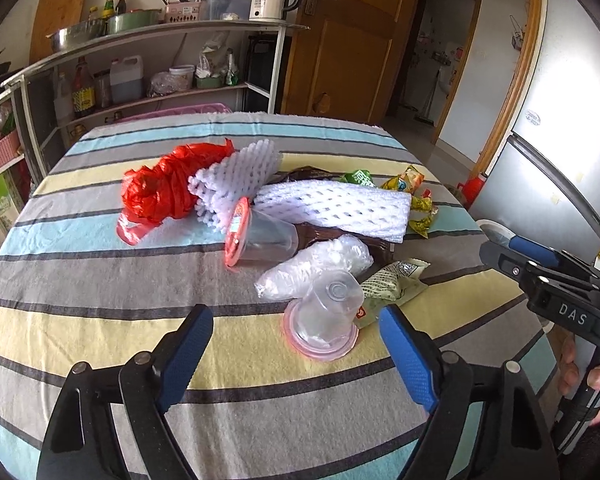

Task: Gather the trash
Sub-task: 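Grasp the clear cup with the left tool while the right tool grasps the yellow wrapper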

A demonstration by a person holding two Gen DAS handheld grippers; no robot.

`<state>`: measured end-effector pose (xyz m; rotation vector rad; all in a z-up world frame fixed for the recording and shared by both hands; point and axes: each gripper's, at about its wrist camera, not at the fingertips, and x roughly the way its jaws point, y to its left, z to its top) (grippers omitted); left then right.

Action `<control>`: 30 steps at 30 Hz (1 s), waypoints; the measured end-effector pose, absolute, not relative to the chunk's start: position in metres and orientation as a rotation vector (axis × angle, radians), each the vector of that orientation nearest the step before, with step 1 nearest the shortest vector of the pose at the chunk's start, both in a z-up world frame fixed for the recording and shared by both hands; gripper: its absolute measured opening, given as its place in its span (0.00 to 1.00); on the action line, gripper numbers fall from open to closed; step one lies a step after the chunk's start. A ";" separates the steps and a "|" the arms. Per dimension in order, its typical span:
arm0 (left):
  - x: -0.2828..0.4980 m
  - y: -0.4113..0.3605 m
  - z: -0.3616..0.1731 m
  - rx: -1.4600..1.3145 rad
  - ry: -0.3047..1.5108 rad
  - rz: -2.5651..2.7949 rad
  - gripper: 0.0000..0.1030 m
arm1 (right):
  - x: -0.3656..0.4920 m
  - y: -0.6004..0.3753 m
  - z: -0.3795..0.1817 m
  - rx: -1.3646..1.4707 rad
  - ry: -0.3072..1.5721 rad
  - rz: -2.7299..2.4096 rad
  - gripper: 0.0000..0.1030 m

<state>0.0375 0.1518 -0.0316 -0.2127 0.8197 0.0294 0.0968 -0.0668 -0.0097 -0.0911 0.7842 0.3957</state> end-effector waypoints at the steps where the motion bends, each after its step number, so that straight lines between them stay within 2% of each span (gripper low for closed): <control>1: 0.040 0.152 -0.034 -0.228 0.832 0.024 0.78 | 0.102 -0.065 -0.011 -0.095 0.795 0.401 0.67; 11: 0.055 0.155 -0.040 -0.243 0.864 0.033 0.62 | 0.144 -0.033 -0.017 -0.122 0.822 0.458 0.67; 21: 0.062 0.156 -0.042 -0.240 0.869 0.030 0.60 | 0.168 -0.007 -0.035 -0.199 0.866 0.471 0.66; 26: 0.063 0.157 -0.042 -0.243 0.865 0.041 0.45 | 0.170 -0.006 -0.041 -0.202 0.882 0.469 0.47; 27: 0.063 0.158 -0.041 -0.242 0.864 0.047 0.39 | 0.170 -0.006 -0.041 -0.200 0.884 0.471 0.42; 30: 0.063 0.158 -0.040 -0.250 0.860 0.040 0.34 | 0.169 -0.007 -0.040 -0.195 0.876 0.479 0.36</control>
